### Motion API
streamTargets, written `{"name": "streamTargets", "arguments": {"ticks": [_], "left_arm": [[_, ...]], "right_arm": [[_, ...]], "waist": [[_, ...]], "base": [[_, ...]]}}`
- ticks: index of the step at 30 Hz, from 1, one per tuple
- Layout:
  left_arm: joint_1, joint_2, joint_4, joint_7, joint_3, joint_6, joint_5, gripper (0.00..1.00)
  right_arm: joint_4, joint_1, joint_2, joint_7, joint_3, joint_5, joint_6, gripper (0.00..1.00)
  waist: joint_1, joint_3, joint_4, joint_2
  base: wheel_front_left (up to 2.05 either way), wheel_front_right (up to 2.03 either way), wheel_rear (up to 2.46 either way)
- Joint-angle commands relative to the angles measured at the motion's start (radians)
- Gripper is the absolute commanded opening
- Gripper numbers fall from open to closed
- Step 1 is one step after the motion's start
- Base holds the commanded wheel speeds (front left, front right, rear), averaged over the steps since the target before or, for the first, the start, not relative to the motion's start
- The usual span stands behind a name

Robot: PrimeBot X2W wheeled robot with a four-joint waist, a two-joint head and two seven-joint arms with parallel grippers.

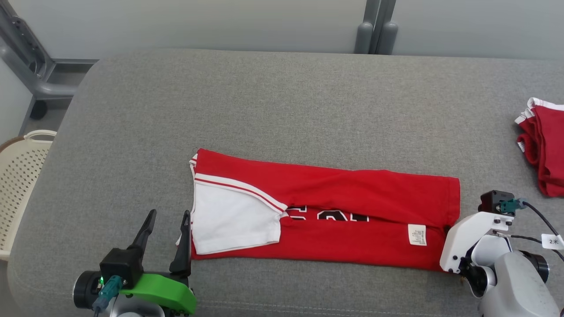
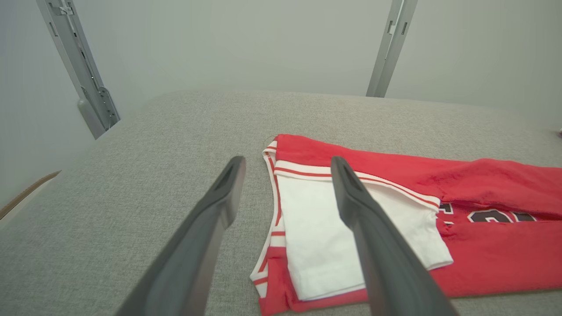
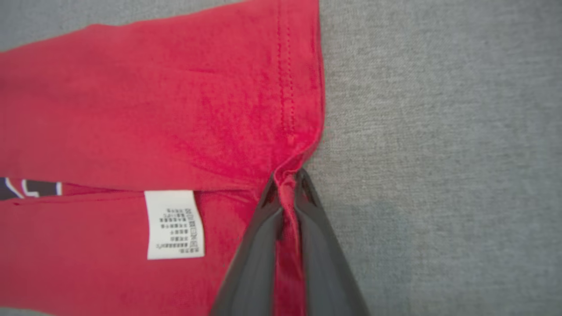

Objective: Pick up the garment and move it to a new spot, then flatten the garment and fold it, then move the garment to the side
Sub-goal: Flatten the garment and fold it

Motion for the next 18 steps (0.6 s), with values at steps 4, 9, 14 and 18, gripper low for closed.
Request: {"name": "streamTargets", "arguments": {"ticks": [4,9,14,18], "left_arm": [[-0.009,-0.003,0.003,-0.003,0.008,-0.006,0.007,1.00],[-0.007,-0.007,0.003,-0.003,0.017,-0.008,0.009,1.00],[-0.001,-0.011,0.004,-0.003,0.023,-0.009,0.011,1.00],[0.004,-0.016,0.001,-0.003,0.026,-0.011,0.011,1.00]], "right_arm": [[0.023,-0.013,-0.005,0.000,-0.024,-0.031,-0.002,0.00],[0.015,-0.021,-0.007,-0.006,-0.051,-0.056,-0.002,0.00],[-0.012,-0.015,-0.008,-0.012,-0.100,-0.081,-0.002,0.00],[-0.071,0.010,-0.006,-0.001,-0.168,-0.126,-0.002,0.00]], "waist": [[0.0000,-0.004,-0.002,0.0000],[0.0000,-0.004,-0.007,0.0000],[0.0000,-0.009,-0.011,0.0000],[0.0000,-0.018,-0.014,0.0000]], "base": [[0.00,0.00,0.00],[0.00,0.00,0.00],[0.00,0.00,0.00],[0.00,0.00,0.00]]}}
